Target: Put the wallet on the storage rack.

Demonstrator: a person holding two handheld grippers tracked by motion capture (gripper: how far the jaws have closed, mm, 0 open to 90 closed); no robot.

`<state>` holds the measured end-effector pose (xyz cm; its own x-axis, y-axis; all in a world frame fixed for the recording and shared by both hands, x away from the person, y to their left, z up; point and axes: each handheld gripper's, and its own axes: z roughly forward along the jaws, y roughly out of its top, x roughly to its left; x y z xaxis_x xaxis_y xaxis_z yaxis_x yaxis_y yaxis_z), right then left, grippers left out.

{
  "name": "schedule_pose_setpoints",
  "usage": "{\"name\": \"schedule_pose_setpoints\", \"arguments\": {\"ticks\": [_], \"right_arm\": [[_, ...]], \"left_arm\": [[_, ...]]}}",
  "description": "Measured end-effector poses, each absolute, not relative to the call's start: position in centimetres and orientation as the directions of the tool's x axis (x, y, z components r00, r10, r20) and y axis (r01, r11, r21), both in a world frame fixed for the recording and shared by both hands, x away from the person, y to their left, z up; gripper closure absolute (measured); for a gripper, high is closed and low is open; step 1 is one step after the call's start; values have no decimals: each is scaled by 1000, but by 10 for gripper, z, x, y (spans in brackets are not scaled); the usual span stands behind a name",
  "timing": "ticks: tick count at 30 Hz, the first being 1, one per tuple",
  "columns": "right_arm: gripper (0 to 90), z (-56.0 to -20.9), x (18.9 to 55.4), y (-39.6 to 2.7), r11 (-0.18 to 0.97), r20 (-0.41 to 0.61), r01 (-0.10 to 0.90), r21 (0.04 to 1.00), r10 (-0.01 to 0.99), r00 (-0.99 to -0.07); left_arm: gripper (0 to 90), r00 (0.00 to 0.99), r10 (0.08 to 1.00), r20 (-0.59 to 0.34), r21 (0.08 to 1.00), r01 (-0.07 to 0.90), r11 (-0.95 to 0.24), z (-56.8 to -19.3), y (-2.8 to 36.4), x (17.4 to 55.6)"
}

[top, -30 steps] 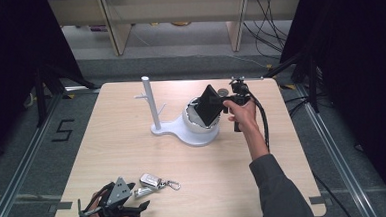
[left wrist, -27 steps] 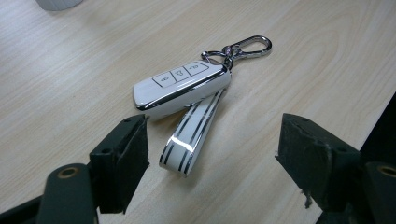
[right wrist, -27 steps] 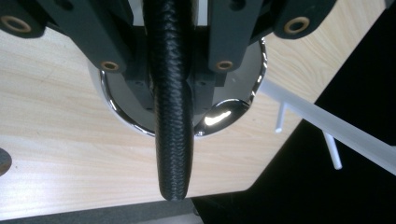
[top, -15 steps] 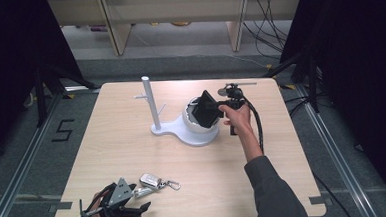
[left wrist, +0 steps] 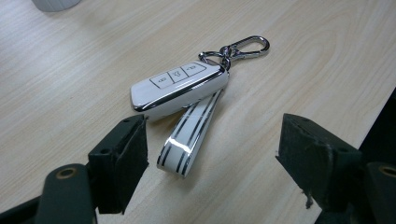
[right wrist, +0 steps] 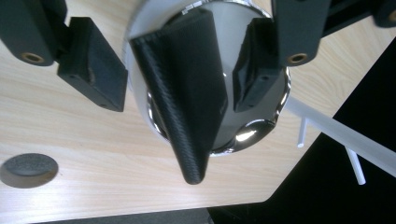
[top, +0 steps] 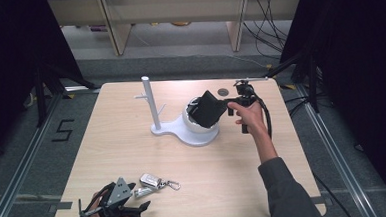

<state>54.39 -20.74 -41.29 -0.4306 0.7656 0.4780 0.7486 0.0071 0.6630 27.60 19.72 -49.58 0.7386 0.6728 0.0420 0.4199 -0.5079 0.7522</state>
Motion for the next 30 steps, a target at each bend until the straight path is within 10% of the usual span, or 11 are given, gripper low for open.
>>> {"name": "schedule_pose_setpoints", "arguments": {"ticks": [30], "right_arm": [[295,-417,441,-234,203,289,630,750,755,-588]], "left_arm": [[237,731,681,44,758,420,-500,-493,197,276]]}}
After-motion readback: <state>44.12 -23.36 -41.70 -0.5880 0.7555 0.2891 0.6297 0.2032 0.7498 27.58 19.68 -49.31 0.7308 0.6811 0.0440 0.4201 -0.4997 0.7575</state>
